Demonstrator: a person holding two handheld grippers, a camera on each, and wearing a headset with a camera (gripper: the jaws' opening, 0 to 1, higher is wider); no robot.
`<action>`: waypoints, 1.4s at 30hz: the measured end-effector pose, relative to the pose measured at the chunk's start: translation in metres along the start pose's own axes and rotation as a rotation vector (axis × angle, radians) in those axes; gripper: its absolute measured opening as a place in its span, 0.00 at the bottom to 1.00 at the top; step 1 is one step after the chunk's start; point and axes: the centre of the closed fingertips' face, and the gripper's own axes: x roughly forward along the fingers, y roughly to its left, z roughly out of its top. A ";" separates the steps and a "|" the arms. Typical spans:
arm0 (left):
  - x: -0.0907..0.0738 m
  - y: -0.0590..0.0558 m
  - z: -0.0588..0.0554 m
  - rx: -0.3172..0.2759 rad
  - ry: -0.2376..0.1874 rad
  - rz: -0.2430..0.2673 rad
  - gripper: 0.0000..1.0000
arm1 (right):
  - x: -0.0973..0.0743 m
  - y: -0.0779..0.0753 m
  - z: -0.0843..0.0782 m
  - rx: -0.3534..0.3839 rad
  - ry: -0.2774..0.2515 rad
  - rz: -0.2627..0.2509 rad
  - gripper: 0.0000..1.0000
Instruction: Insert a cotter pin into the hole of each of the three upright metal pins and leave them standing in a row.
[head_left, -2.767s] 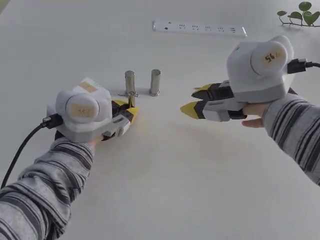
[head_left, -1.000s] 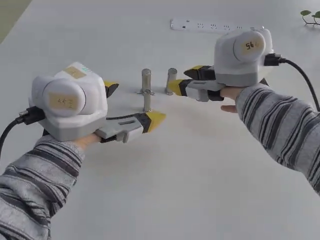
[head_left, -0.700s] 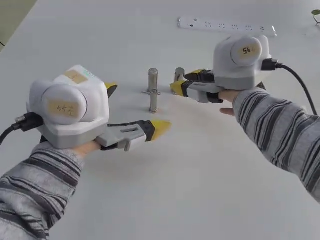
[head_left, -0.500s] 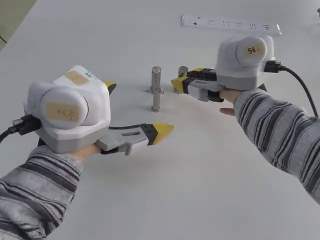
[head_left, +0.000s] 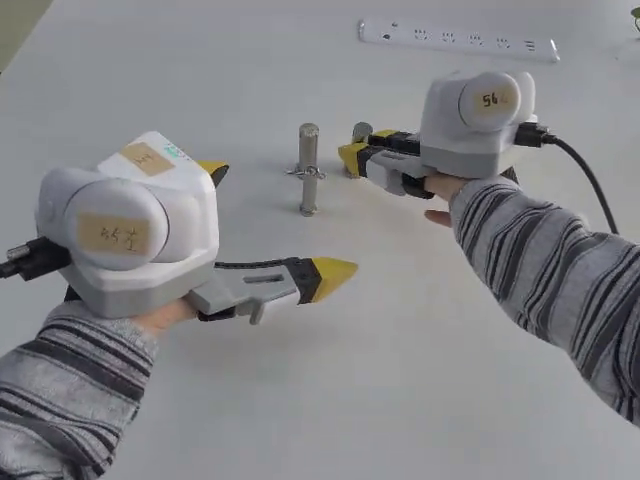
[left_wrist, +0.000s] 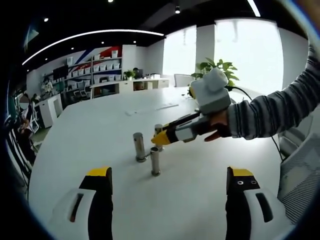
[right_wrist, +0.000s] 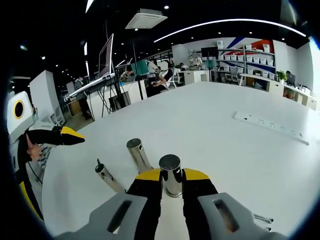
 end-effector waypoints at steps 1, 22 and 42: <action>0.000 0.000 0.001 -0.002 -0.003 0.000 0.94 | -0.001 0.000 0.000 -0.012 -0.001 -0.007 0.10; -0.006 -0.005 0.006 0.006 -0.013 0.007 0.94 | -0.044 0.001 -0.017 -0.034 0.053 -0.145 0.08; -0.009 -0.010 0.003 -0.017 -0.005 0.014 0.94 | -0.071 0.022 -0.038 0.002 0.055 -0.191 0.08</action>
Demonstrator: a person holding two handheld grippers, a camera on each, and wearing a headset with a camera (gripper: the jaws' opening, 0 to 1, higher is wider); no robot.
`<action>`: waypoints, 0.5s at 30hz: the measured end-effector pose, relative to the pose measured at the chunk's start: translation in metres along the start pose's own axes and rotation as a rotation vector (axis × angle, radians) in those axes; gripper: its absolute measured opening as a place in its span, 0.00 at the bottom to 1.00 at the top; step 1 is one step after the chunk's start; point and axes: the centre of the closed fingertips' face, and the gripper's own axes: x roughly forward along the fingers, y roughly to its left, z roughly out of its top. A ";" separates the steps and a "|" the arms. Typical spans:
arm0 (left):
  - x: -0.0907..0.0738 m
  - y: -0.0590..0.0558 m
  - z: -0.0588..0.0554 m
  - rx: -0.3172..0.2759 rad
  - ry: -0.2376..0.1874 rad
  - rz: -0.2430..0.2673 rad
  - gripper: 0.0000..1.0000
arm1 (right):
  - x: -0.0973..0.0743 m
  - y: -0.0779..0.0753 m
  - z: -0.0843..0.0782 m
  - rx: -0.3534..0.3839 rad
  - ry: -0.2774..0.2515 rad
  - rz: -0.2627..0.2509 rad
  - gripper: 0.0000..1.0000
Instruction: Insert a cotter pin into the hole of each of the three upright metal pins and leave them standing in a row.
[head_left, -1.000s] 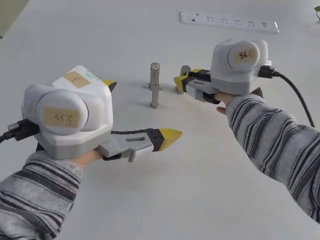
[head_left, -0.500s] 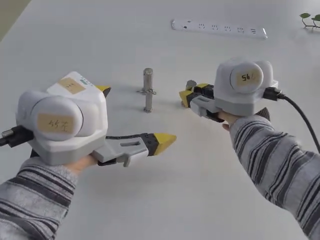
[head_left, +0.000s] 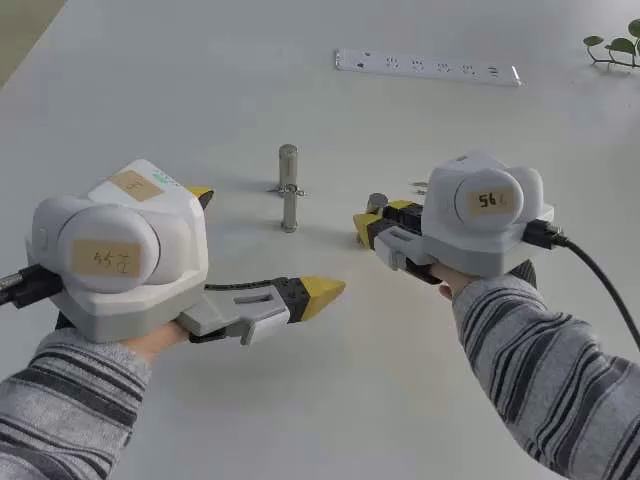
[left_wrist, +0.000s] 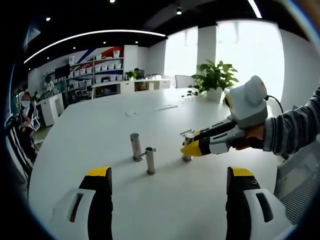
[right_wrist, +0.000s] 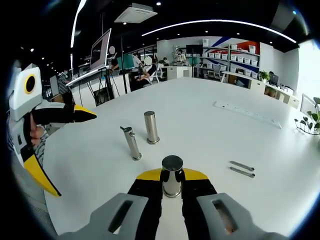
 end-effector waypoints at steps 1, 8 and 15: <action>0.000 0.000 0.000 -0.002 -0.002 -0.001 0.94 | -0.001 0.000 0.000 0.000 -0.002 -0.004 0.08; 0.002 0.001 -0.005 -0.008 0.005 -0.001 0.94 | -0.002 -0.001 -0.007 0.007 -0.004 -0.010 0.08; 0.004 -0.001 -0.008 -0.013 0.011 -0.009 0.94 | -0.003 0.000 -0.008 -0.037 -0.017 -0.013 0.09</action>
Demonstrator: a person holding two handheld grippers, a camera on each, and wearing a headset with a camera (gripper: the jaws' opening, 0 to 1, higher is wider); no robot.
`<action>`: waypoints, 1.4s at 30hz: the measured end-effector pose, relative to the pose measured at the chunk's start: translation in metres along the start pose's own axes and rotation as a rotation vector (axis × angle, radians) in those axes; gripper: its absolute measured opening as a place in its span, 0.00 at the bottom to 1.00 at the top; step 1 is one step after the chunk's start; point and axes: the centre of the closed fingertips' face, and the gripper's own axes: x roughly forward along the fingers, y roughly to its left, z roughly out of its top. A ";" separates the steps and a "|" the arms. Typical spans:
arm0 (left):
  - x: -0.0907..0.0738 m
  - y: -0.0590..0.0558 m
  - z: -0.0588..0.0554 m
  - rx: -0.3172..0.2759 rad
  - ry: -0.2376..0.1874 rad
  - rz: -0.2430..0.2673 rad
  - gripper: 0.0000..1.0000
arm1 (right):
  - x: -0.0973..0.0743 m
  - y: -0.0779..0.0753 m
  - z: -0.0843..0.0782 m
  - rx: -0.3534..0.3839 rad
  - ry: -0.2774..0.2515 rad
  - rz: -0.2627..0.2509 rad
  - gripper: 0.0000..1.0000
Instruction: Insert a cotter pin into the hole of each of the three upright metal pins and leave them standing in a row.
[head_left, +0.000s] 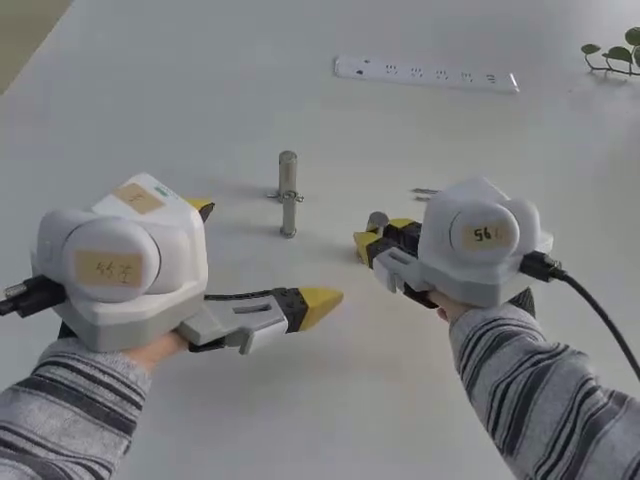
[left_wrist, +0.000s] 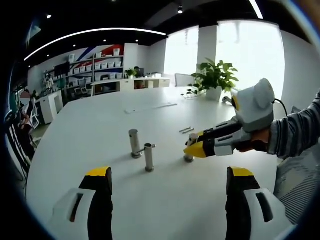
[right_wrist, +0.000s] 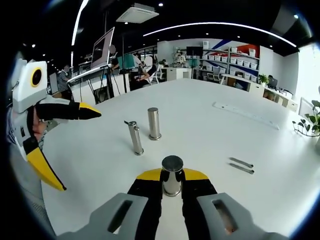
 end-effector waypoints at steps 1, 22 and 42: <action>0.000 0.000 0.000 -0.002 0.000 -0.001 0.94 | 0.000 0.000 0.000 -0.004 0.000 -0.001 0.09; 0.001 0.002 -0.001 -0.019 -0.006 0.000 0.95 | -0.021 -0.003 -0.008 0.010 0.010 0.047 0.25; 0.003 -0.006 -0.001 0.013 0.008 -0.017 0.96 | -0.044 -0.061 -0.014 -0.182 0.190 0.107 0.25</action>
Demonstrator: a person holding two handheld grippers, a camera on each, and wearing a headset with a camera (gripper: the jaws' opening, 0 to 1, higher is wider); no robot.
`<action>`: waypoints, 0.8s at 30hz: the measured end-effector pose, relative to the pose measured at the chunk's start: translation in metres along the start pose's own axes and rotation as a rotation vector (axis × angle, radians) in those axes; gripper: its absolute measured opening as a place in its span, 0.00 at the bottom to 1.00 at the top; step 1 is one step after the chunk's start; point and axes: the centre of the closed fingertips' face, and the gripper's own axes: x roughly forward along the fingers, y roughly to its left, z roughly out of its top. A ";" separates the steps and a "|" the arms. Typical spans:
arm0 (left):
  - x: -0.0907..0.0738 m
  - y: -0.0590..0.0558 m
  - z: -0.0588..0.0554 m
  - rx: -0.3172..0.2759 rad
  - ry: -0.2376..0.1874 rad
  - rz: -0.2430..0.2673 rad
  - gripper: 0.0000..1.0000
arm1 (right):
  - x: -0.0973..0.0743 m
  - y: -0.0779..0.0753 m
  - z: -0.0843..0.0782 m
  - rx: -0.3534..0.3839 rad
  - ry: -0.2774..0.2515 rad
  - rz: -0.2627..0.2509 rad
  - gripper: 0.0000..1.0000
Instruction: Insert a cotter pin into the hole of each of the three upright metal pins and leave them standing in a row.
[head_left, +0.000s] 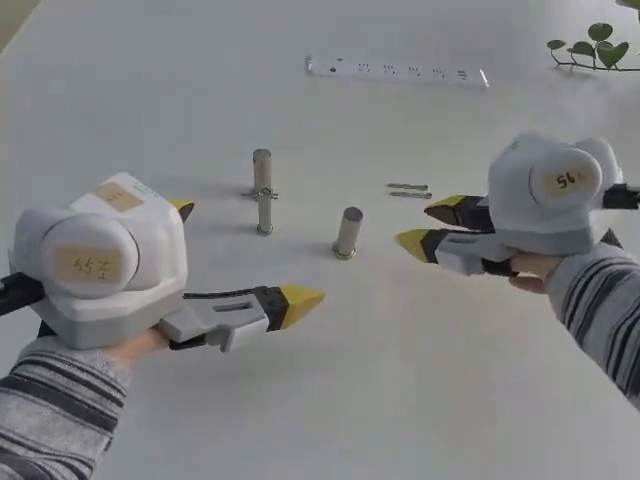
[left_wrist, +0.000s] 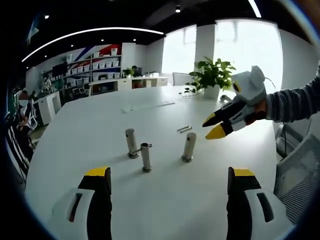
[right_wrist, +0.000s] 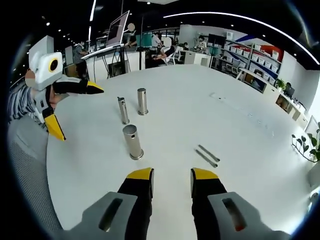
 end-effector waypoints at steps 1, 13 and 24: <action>0.000 0.000 0.000 0.000 0.000 -0.001 0.96 | 0.001 -0.002 0.001 -0.010 0.006 0.008 0.26; 0.001 -0.002 -0.003 0.005 0.013 -0.017 0.95 | 0.012 -0.030 -0.001 -0.094 0.133 0.082 0.22; 0.003 -0.011 0.000 0.017 0.008 -0.044 0.95 | 0.025 -0.051 -0.003 -0.146 0.213 0.132 0.20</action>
